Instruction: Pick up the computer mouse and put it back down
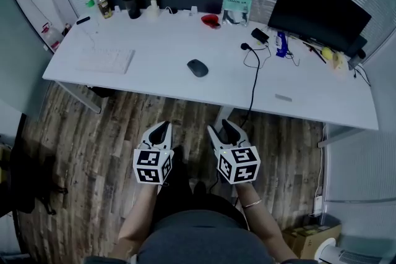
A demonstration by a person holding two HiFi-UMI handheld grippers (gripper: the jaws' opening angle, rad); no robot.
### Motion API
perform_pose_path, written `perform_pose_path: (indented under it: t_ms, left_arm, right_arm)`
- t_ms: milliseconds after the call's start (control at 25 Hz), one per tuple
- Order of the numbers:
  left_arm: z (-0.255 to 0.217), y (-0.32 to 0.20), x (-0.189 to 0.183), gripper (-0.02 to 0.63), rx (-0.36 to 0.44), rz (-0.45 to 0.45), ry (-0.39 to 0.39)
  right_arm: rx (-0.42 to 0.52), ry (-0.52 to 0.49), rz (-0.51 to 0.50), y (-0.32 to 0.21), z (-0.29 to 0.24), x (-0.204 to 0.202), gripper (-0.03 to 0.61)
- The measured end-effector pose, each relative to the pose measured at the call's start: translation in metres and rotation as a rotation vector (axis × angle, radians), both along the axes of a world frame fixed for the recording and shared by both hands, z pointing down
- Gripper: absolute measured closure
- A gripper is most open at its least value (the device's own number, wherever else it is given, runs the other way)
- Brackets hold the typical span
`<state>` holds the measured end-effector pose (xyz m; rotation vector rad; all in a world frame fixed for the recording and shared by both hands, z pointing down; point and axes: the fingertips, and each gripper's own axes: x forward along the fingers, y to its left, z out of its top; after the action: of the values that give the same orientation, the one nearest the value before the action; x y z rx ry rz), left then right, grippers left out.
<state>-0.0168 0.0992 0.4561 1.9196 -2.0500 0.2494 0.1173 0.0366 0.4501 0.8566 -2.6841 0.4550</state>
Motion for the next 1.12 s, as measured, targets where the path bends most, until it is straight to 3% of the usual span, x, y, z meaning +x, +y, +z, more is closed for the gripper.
perform_pose_path:
  t_ms: [440, 800, 1120]
  left_arm:
    - [0.008, -0.083, -0.076, 0.583, 0.006, 0.046, 0.033]
    - [0.014, -0.138, -0.135, 0.583, -0.013, 0.102, 0.057]
    - [0.025, -0.165, -0.156, 0.583, -0.036, 0.155, 0.083]
  right_arm:
    - [-0.011, 0.042, 0.031, -0.083, 0.008, -0.067, 0.301]
    - [-0.012, 0.116, 0.094, -0.145, 0.018, -0.113, 0.295]
    - [0.015, 0.214, 0.104, -0.174, 0.032, -0.142, 0.288]
